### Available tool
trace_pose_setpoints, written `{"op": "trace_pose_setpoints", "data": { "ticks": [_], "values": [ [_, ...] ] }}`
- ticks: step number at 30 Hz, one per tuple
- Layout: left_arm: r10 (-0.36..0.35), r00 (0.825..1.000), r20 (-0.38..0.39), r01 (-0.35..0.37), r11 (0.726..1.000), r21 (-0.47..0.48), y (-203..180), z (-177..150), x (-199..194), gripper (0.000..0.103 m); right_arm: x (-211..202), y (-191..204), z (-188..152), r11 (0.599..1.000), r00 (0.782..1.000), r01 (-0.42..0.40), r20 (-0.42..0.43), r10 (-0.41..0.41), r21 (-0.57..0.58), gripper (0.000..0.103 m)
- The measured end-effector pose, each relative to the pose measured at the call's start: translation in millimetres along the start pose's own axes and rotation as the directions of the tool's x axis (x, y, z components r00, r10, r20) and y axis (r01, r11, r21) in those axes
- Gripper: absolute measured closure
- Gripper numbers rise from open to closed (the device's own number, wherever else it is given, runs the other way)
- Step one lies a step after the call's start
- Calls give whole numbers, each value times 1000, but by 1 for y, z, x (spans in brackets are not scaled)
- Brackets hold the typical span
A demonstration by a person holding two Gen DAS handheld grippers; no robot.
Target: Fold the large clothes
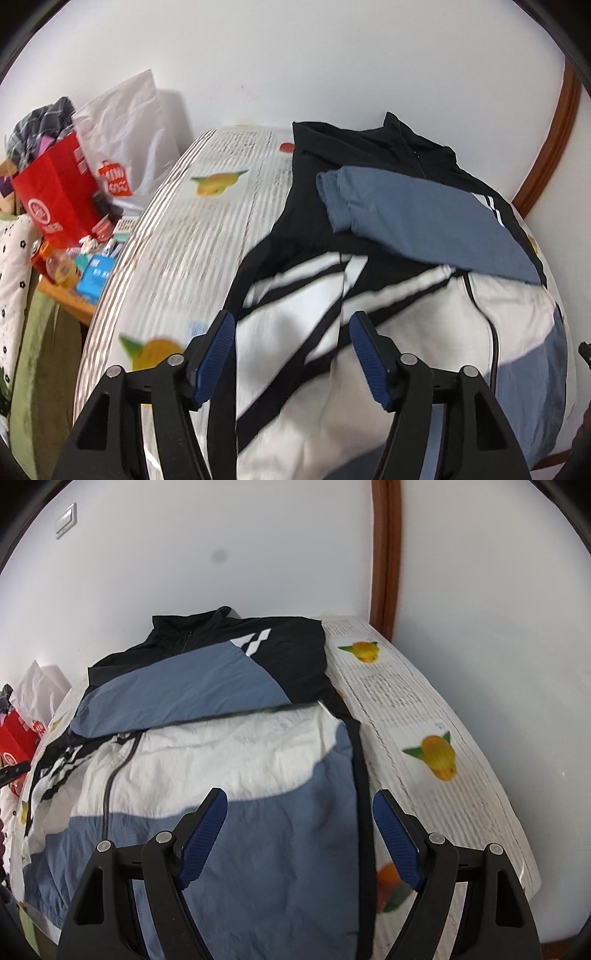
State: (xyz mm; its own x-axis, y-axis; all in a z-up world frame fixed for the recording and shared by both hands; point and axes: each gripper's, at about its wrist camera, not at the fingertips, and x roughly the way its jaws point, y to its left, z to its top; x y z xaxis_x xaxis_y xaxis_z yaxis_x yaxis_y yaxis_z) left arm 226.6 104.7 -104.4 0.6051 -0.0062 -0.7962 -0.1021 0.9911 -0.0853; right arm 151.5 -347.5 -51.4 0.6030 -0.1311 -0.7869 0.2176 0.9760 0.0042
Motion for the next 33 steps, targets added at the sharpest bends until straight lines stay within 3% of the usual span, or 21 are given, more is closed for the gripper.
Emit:
{"op": "trace_pose_setpoints", "data": {
  "ticks": [9,17,33],
  "values": [
    [33,999,-18,-33,999,17,19,-52,-16,30,12,-24,-39,998,997,9,-79,-4,60,22],
    [37,999,-26,-37,999,4,35,-73,-24,26,23,-21,-56,1000,994,18,-106,-16,15,22],
    [-73,995,-71,72,997,-18,44,-89,-20,26,35,-18,-61,999,992,45,-121,-45,-4,22]
  ]
}}
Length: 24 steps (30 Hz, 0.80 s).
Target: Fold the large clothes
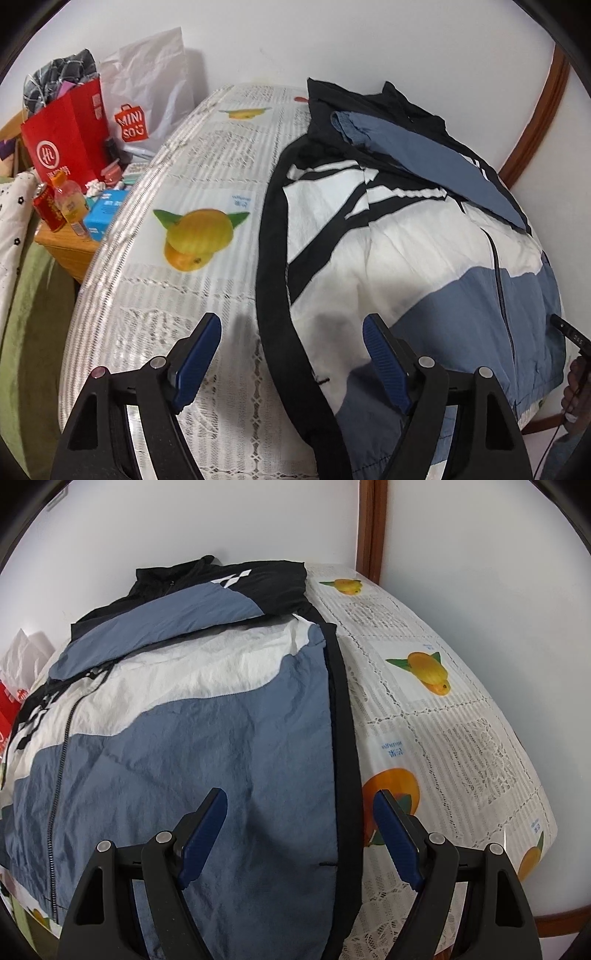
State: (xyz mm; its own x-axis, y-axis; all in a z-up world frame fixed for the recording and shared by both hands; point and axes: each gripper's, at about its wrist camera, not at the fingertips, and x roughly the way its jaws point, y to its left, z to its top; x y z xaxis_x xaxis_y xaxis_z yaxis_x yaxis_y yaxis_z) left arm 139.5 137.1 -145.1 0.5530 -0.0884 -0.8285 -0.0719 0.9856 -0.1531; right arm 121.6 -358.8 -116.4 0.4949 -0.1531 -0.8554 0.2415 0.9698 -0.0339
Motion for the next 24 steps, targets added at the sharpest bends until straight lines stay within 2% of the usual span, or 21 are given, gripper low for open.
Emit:
{"op": "trace_pose_setpoints", "data": {
  "ticks": [4,9,13,16,18,20,21,22,23,24],
  "values": [
    [3,1000,-31,-2,1000,21,-9,-3,7,27,7,-7,-2,999,999,47,-3,-47,24,22],
    [32,998,-48,-29,998,62,-20,-7,15,29,12,-16,-4,999,1000,21,-16,-21,43,23],
    [55,998,-34,-53,996,75,-24,-8,16,36,16,-12,-8,1000,1000,9,-9,-9,25,24],
    [62,998,-30,-59,994,92,-27,-10,15,44,16,-7,-9,1000,1000,3,7,-3,7,31],
    [62,998,-31,-59,994,92,-27,-11,14,50,14,-4,-10,1000,1000,-4,14,4,-4,41],
    [50,998,-32,-47,996,79,-27,-12,12,61,12,2,-12,999,1000,-16,22,17,-32,52],
    [40,999,-33,-38,997,69,-27,-13,11,65,11,4,-13,999,1000,-19,24,20,-43,64],
    [25,999,-35,-23,998,61,-27,-14,10,74,9,7,-14,997,999,-30,26,32,-66,73],
    [15,999,-38,-13,998,57,-28,-15,10,82,7,9,-14,996,999,-42,26,44,-83,94],
    [8,999,-42,-5,999,53,-28,-15,9,85,5,11,-14,994,998,-57,20,59,-98,95]
  ]
}}
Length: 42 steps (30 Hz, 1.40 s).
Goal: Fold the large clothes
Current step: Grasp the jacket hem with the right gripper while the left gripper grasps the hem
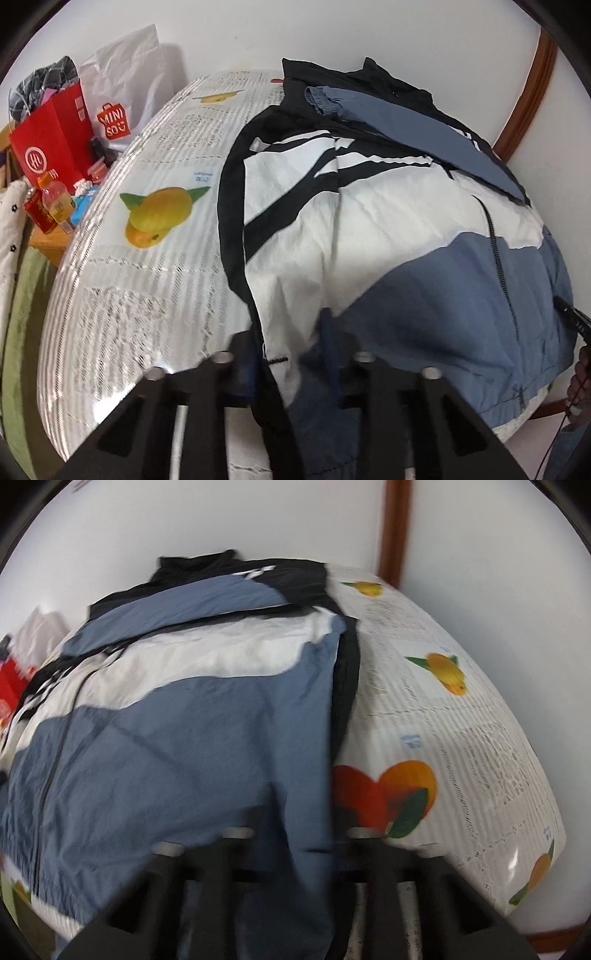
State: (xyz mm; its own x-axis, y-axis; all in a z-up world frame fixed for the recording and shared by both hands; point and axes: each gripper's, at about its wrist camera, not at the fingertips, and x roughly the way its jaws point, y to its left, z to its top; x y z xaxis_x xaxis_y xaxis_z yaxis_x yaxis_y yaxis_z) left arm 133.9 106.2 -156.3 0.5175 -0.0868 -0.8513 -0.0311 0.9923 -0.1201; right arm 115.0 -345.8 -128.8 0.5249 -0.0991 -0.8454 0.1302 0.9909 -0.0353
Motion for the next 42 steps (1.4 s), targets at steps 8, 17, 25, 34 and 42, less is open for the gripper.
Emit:
{"op": "trace_pose_setpoints", "data": {
  "ticks": [8,17,25,34,42],
  "values": [
    [-53,996,65,52,999,16,-7,-5,-34,95,-45,-7,1,1000,995,-16,98,16,5,98],
    [-137,976,169,130,990,50,-12,-18,-88,96,-98,-22,-2,999,975,-38,219,29,34,98],
    [-159,965,211,149,987,61,-16,-1,-104,96,-115,-36,15,991,959,-88,277,57,98,98],
    [-175,945,275,162,984,70,-29,39,-113,96,-126,-25,61,991,935,-101,350,64,90,98],
    [-184,937,297,177,983,49,-42,91,-100,95,-116,-26,114,985,922,-123,380,68,122,98]
  ]
}}
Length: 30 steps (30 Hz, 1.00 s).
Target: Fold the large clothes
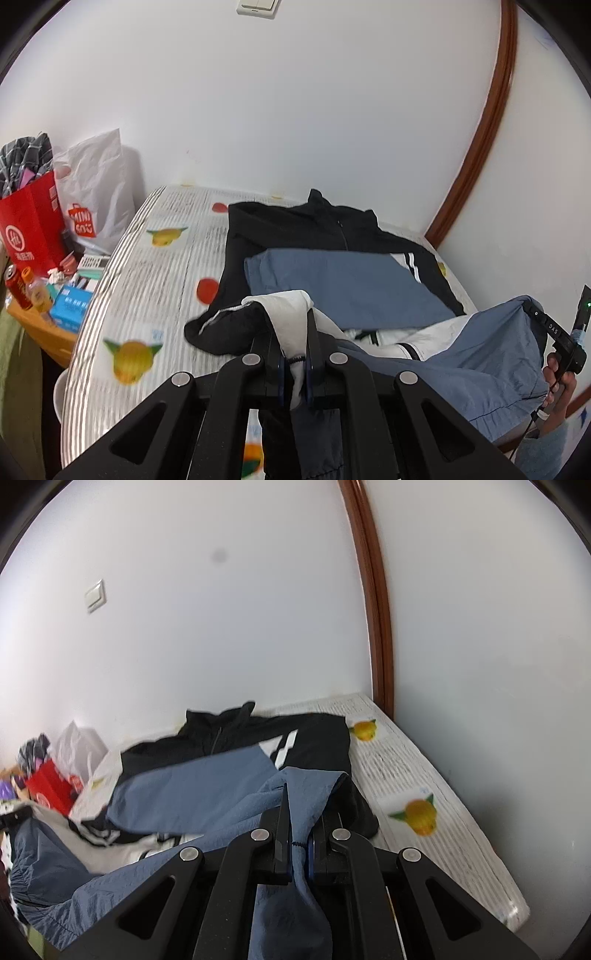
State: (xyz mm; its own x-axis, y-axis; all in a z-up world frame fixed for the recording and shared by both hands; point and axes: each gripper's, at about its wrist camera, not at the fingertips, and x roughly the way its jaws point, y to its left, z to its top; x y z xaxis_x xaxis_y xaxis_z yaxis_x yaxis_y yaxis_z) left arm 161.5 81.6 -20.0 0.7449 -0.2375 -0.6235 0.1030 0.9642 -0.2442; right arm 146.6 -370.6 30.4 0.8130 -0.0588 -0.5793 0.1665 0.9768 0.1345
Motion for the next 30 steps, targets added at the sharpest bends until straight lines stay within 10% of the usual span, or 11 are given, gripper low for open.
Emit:
{"op": "trace_pose_setpoints", "data": {
  "ticks": [30],
  "values": [
    [128,979,-161,-136,990,-42,34,58,184,94,205,-15,28,995,985,63,-166,-49,75,96]
  ]
}}
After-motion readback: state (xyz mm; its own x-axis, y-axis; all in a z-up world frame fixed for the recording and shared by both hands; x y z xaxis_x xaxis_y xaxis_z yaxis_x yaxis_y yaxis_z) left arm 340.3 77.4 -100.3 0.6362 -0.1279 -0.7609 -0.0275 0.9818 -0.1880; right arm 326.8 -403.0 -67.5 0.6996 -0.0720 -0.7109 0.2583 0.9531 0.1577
